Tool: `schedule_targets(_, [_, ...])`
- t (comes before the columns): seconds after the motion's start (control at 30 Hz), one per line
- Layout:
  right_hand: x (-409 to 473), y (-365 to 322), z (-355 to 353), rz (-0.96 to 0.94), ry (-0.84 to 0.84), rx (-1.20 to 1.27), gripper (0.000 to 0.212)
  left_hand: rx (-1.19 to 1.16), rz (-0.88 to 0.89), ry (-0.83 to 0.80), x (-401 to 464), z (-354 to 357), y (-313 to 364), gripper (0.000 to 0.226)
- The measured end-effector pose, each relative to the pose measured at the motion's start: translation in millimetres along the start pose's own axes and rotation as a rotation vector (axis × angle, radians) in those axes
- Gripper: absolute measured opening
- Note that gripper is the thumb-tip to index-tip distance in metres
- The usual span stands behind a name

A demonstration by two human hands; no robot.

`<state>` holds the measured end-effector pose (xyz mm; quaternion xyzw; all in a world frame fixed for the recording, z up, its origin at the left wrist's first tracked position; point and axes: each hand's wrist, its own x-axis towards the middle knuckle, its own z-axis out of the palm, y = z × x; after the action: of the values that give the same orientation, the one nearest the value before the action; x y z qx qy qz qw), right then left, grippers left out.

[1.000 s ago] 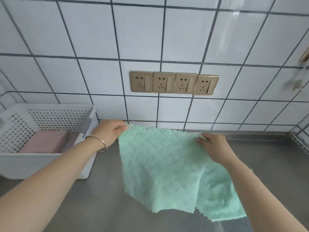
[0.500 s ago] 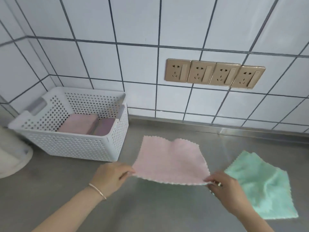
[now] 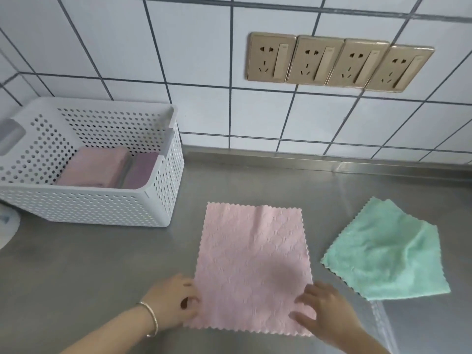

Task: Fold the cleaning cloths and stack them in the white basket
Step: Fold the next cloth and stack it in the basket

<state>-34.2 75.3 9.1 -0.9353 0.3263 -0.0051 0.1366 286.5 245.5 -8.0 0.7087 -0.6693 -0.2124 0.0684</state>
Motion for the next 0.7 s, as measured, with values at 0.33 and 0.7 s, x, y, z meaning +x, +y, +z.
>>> schedule_targets(0.33, [149, 45, -18, 1.004, -0.06, 0.568, 0.022, -0.563, -0.925, 0.229, 163, -45, -23, 0.026])
schedule_targets(0.7, [162, 53, 3, 1.072, -0.035, 0.434, 0.033, -0.255, -0.968, 0.353, 184, -33, -25, 0.025])
